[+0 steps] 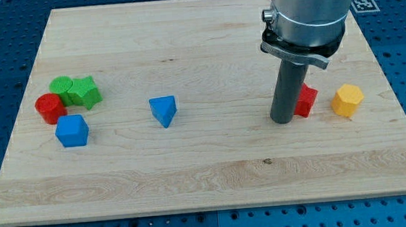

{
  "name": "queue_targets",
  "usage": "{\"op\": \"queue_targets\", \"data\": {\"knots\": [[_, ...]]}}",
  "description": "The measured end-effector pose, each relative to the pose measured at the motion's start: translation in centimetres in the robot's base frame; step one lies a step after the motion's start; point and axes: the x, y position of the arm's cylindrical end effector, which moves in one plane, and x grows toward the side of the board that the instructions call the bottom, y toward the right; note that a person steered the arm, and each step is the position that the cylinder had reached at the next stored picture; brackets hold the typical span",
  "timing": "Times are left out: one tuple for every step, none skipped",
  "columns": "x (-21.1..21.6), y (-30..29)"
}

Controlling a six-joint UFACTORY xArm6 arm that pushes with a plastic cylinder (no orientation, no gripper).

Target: Push the red star to the center

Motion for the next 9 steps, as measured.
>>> {"op": "queue_targets", "data": {"knots": [[3.8, 7.0], [4.2, 8.0], [3.4, 8.0], [0.7, 8.0], [-1.0, 7.8], [-1.3, 7.0], [-1.3, 5.1], [-1.3, 2.9], [-2.4, 1.4]]}}
